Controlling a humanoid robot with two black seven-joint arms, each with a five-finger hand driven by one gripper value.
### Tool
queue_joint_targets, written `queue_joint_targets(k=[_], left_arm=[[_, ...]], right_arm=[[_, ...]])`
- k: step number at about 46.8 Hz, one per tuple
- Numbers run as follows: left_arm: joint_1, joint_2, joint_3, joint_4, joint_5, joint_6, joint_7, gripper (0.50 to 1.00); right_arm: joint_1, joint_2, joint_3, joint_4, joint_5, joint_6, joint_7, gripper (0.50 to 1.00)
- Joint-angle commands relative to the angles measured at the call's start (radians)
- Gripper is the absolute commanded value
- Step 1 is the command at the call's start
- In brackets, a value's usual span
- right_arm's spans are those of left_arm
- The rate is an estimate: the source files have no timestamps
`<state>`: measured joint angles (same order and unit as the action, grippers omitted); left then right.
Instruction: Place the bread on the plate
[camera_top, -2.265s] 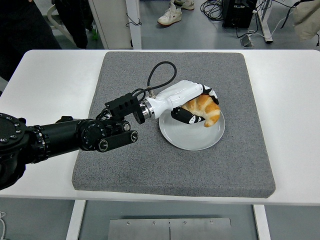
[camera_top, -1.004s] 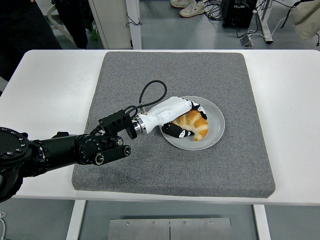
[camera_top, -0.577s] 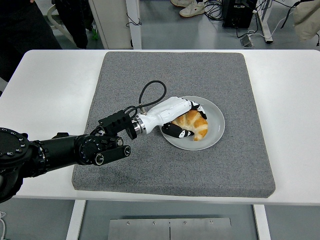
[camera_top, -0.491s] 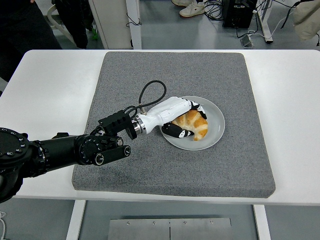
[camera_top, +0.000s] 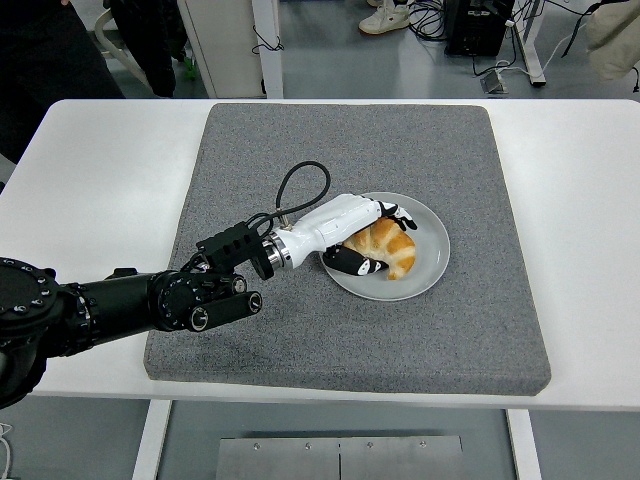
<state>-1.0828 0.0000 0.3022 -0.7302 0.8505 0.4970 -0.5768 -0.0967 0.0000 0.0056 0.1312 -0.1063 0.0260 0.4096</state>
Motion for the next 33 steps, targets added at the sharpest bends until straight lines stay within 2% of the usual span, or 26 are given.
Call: queue_joint_targets(k=[1, 6, 10, 13, 33], left_arm=[[0.0, 0.0, -0.003, 0.0, -0.022, 0.0, 0.0, 0.726], [0.0, 0.0, -0.005, 0.0, -0.036, 0.0, 0.0, 0.814], [0.001, 0.0, -0.005, 0.0, -0.042, 0.0, 0.0, 0.907], [0.001, 0.0, -0.005, 0.0, -0.044, 0.0, 0.0, 0.948], [0.0, 0.0, -0.006, 0.0, -0.062, -0.003, 0.0, 0.96]], right_arm=[[0.0, 0.0, -0.001, 0.001, -0.001, 0.0, 0.0, 1.0], [0.0, 0.0, 0.001, -0.001, 0.0, 0.0, 0.0, 1.0], [0.0, 0.0, 0.001, -0.001, -0.001, 0.0, 0.0, 1.0], [0.0, 0.0, -0.001, 0.001, -0.001, 0.0, 0.0, 1.0], [0.0, 0.0, -0.001, 0.001, 0.0, 0.0, 0.0, 1.0]])
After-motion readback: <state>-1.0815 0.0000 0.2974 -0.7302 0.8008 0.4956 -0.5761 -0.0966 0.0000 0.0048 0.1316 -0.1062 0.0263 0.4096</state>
